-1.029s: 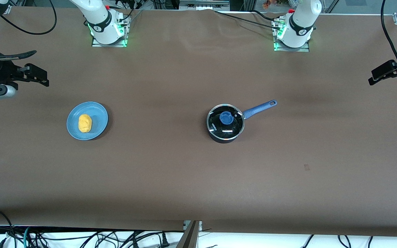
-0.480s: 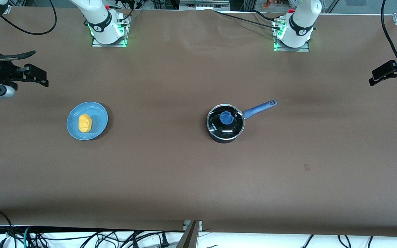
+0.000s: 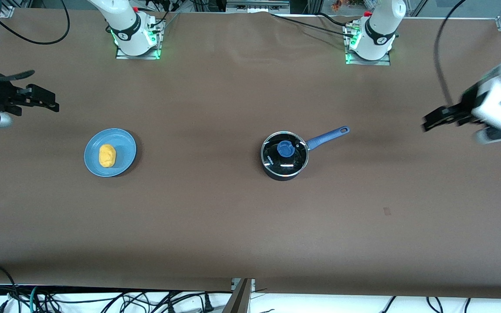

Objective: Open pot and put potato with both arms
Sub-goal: 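Move the right gripper to the potato while the left gripper reaches the lid, then grasp the yellow potato with the right gripper while the left gripper grasps the knob, then lift the lid with the left gripper while the right gripper carries the potato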

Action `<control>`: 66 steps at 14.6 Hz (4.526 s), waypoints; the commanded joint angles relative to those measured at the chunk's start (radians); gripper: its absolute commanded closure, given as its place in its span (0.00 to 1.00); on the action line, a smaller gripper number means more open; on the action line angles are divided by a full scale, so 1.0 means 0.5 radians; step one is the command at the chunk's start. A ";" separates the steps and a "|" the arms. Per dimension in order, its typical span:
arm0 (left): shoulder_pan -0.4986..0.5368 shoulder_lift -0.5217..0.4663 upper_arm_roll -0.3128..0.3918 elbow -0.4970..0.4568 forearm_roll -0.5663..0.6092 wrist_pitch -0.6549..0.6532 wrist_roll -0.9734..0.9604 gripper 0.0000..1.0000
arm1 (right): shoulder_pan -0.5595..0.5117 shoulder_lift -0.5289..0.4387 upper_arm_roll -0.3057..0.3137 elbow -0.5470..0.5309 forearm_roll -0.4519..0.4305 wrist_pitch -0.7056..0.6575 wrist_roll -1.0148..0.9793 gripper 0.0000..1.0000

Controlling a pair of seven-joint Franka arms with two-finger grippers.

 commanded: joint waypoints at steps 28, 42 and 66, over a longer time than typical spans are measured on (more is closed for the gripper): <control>-0.824 1.257 -0.349 0.489 0.425 0.448 -2.312 0.00 | -0.066 0.697 -0.052 -0.957 -0.015 1.389 0.012 0.00; -0.855 1.251 -0.358 0.474 0.419 0.433 -2.312 0.53 | -0.066 0.688 -0.052 -1.003 -0.015 1.521 -0.003 0.69; 0.501 0.027 -0.364 -1.000 0.247 1.044 0.038 0.59 | 1.182 1.252 0.387 0.408 0.016 1.680 2.273 0.63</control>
